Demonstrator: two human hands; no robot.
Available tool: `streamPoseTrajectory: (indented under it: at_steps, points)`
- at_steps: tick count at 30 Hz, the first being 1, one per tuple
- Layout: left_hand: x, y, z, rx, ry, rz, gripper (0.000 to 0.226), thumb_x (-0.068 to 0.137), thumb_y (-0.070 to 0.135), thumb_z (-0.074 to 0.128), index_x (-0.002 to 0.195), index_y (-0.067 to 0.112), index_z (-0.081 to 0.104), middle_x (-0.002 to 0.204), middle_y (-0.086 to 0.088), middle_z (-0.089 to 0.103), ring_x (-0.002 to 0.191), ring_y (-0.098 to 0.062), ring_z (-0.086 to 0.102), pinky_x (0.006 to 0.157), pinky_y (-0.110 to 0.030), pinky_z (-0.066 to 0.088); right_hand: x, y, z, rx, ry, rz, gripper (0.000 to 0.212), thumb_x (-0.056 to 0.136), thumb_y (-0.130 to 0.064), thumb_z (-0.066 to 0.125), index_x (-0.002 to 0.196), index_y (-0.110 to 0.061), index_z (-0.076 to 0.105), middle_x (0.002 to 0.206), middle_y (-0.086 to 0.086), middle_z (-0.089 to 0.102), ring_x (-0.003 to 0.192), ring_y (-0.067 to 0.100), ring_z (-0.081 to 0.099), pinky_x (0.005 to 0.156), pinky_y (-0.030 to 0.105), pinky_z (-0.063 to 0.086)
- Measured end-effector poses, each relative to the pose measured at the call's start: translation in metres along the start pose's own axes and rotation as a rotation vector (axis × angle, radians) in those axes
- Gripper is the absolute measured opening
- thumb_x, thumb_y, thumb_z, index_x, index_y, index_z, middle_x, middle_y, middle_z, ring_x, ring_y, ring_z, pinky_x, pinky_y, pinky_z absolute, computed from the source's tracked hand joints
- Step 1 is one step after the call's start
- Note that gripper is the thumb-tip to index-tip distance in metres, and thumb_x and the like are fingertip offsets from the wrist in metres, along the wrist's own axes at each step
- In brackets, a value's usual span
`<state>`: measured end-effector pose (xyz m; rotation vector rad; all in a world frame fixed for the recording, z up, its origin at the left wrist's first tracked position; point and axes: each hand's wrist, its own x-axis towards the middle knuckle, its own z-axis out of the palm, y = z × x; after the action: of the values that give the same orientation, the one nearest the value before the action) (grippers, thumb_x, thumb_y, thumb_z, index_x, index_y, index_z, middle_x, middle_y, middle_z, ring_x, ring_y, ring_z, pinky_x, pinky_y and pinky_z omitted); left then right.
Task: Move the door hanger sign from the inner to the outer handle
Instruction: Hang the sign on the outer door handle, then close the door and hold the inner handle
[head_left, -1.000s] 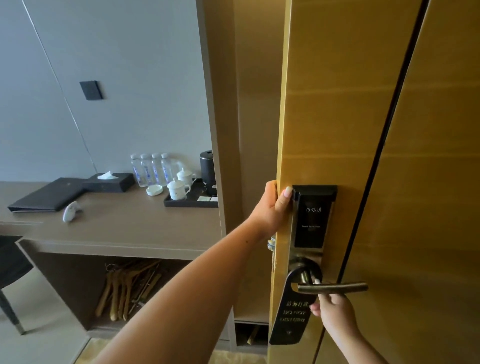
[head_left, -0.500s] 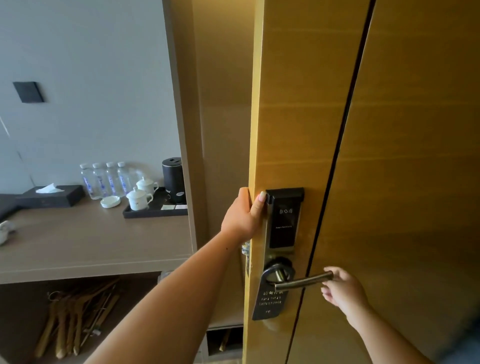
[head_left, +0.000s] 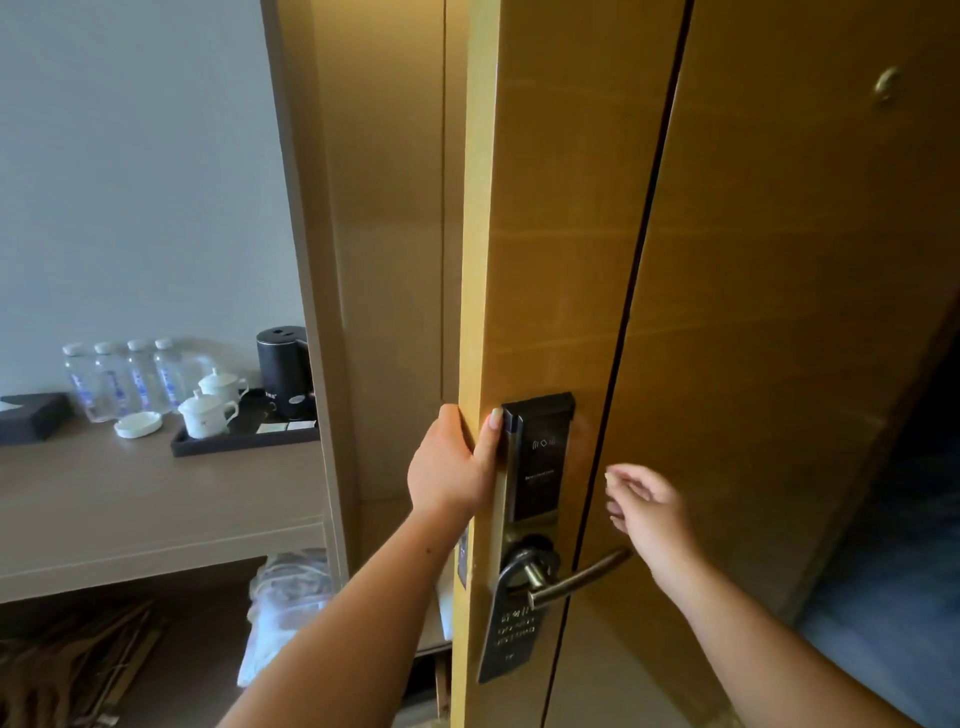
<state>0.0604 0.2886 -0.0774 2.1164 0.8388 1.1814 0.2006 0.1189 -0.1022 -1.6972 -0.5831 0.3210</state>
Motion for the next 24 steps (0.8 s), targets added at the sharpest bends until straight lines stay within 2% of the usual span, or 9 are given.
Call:
streamPoseTrajectory:
  at_steps: [2,4,6,9,12,15,19,21,24]
  points:
    - [-0.018,0.01,0.001,0.012,0.026,0.015,0.056,0.076,0.083,0.023,0.077,0.03,0.04,0.071,0.006,0.057,0.06,-0.01,0.056,0.05,-0.031,0.048,-0.021,-0.013,-0.011,0.014,0.015,-0.094,0.012,0.087,-0.033,0.056,0.092,-0.042,0.061,0.1,-0.013,0.066,0.092,0.008,0.064,0.08,0.029,0.054]
    - [-0.037,0.021,0.003,0.017,0.047,0.038,0.053,0.076,0.082,0.023,0.074,0.031,0.036,0.067,0.006,0.054,0.056,-0.01,0.053,0.046,-0.028,0.039,-0.043,-0.022,-0.024,0.011,0.038,-0.164,0.01,0.086,-0.038,0.056,0.09,-0.047,0.059,0.101,-0.015,0.065,0.094,0.006,0.063,0.08,0.028,0.053]
    - [-0.061,0.039,0.003,0.006,0.042,0.059,0.051,0.076,0.081,0.023,0.071,0.031,0.032,0.063,0.006,0.05,0.052,-0.01,0.049,0.045,-0.024,0.031,-0.071,-0.028,-0.041,0.024,0.086,-0.19,0.011,0.085,-0.039,0.056,0.095,-0.046,0.058,0.103,-0.015,0.064,0.095,0.006,0.063,0.08,0.028,0.053]
    - [-0.091,0.061,-0.001,0.022,-0.002,0.059,0.052,0.075,0.082,0.023,0.072,0.031,0.031,0.066,0.004,0.051,0.053,-0.013,0.051,0.044,-0.028,0.036,-0.107,-0.031,-0.059,0.033,0.113,-0.169,0.02,0.086,-0.038,0.057,0.106,-0.038,0.057,0.105,-0.017,0.062,0.094,0.002,0.061,0.079,0.026,0.052]
    - [-0.123,0.087,-0.01,0.057,-0.107,0.098,0.059,0.071,0.085,0.019,0.076,0.028,0.033,0.067,0.005,0.051,0.055,-0.012,0.051,0.043,-0.026,0.034,-0.148,-0.028,-0.079,-0.023,0.161,-0.139,0.033,0.086,-0.04,0.055,0.119,-0.034,0.055,0.11,-0.02,0.057,0.09,-0.008,0.056,0.069,0.011,0.043]
    - [-0.153,0.119,-0.015,0.106,-0.22,0.141,0.064,0.072,0.083,0.023,0.085,0.022,0.037,0.071,0.006,0.051,0.058,-0.011,0.052,0.044,-0.027,0.038,-0.181,-0.026,-0.096,-0.03,0.216,-0.136,0.04,0.088,-0.038,0.054,0.127,-0.029,0.051,0.114,-0.021,0.052,0.088,-0.011,0.052,0.068,0.007,0.038]
    - [-0.188,0.16,-0.021,0.126,-0.421,0.192,0.066,0.072,0.081,0.035,0.091,0.018,0.04,0.076,0.003,0.055,0.063,-0.015,0.057,0.048,-0.031,0.047,-0.224,-0.017,-0.108,0.018,0.272,-0.086,0.043,0.09,-0.035,0.052,0.132,-0.029,0.047,0.124,-0.012,0.054,0.094,-0.006,0.049,0.066,0.007,0.036]
    - [-0.2,0.18,-0.022,0.165,-0.523,0.26,0.077,0.069,0.086,0.032,0.098,0.017,0.044,0.082,0.0,0.06,0.066,-0.018,0.062,0.057,-0.036,0.055,-0.241,-0.014,-0.123,0.016,0.332,-0.088,0.044,0.09,-0.034,0.053,0.133,-0.03,0.046,0.129,-0.007,0.055,0.101,-0.002,0.05,0.069,0.008,0.037]
    - [-0.217,0.207,-0.018,0.17,-0.652,0.413,0.088,0.067,0.089,0.025,0.108,0.015,0.048,0.085,-0.002,0.064,0.069,-0.019,0.062,0.064,-0.042,0.057,-0.264,-0.011,-0.156,0.085,0.437,-0.08,0.042,0.09,-0.027,0.053,0.132,-0.024,0.048,0.133,-0.001,0.056,0.109,0.003,0.051,0.079,0.014,0.043]
